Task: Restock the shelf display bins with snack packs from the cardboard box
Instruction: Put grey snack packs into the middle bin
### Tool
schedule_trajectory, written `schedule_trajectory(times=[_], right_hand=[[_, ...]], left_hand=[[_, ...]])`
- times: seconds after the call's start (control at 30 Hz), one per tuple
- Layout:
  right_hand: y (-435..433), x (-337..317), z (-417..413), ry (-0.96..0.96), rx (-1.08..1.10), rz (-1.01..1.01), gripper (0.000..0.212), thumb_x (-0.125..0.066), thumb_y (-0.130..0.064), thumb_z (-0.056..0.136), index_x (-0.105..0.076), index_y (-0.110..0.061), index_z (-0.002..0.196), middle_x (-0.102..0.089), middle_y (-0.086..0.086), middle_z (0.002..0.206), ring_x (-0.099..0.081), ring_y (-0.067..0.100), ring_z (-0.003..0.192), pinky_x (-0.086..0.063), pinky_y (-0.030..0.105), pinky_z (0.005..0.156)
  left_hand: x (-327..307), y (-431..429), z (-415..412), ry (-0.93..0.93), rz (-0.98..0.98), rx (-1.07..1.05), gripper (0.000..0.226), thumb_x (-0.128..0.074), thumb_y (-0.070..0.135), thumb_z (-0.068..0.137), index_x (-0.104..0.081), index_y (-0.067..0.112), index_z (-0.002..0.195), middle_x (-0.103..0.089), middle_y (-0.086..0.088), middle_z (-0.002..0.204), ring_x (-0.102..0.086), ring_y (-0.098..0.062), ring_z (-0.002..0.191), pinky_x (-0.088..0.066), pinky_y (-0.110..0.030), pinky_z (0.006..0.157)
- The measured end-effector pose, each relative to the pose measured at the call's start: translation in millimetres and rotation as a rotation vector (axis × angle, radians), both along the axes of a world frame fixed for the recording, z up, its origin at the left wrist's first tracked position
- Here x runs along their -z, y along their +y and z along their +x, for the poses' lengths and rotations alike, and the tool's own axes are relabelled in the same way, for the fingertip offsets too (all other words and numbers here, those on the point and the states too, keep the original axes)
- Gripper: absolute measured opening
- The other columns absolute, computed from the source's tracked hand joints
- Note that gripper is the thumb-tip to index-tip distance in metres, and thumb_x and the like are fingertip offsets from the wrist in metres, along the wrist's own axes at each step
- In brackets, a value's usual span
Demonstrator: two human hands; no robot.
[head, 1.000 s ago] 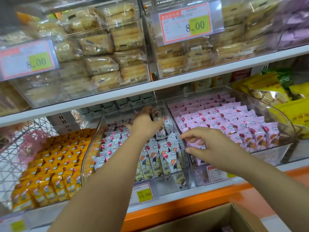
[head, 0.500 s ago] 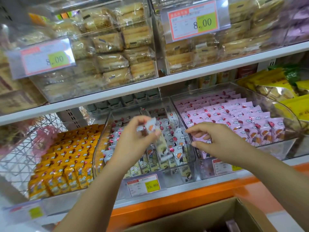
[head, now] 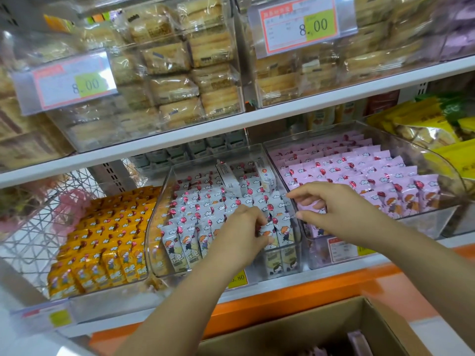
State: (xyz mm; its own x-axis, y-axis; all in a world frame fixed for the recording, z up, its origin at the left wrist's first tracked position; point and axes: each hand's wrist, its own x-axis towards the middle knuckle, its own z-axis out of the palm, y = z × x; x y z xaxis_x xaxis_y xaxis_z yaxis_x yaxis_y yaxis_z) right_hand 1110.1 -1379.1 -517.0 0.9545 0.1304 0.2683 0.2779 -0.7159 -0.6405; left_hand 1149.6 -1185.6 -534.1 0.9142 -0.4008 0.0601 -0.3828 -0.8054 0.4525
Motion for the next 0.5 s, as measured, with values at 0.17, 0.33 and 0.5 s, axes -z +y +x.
schedule_trajectory(times=[0.17, 0.33, 0.5], right_hand=[[0, 1, 0, 0.008, 0.003, 0.013, 0.033, -0.064, -0.020, 0.089, -0.060, -0.034, 0.119, -0.050, -0.030, 0.097, -0.049, -0.014, 0.093, -0.043, 0.016, 0.089], [-1, 1, 0, 0.019, -0.007, 0.022, 0.032, -0.064, -0.021, 0.089, -0.060, -0.034, 0.118, -0.050, -0.032, 0.095, -0.049, -0.014, 0.093, -0.040, 0.010, 0.083], [-2, 0, 1, 0.035, -0.014, 0.026, 0.033, -0.064, -0.022, 0.090, -0.059, -0.035, 0.120, -0.050, -0.030, 0.094, -0.049, -0.012, 0.094, -0.042, 0.018, 0.087]], left_hand=[[-15, 14, 8, 0.206, -0.201, -0.016, 0.031, -0.069, 0.032, 0.086, -0.059, 0.022, 0.112, -0.057, 0.007, 0.094, -0.065, -0.010, 0.077, -0.053, -0.021, 0.069], [-32, 24, 43, 0.028, -0.392, -0.281, 0.029, -0.063, 0.031, 0.091, -0.060, 0.012, 0.113, -0.062, 0.003, 0.089, -0.066, -0.015, 0.073, -0.058, -0.036, 0.075], [-37, 13, 78, -0.142, 0.069, -0.493, 0.056, -0.047, 0.064, 0.089, -0.056, 0.009, 0.094, -0.060, -0.003, 0.074, -0.059, -0.022, 0.072, -0.044, -0.029, 0.060]])
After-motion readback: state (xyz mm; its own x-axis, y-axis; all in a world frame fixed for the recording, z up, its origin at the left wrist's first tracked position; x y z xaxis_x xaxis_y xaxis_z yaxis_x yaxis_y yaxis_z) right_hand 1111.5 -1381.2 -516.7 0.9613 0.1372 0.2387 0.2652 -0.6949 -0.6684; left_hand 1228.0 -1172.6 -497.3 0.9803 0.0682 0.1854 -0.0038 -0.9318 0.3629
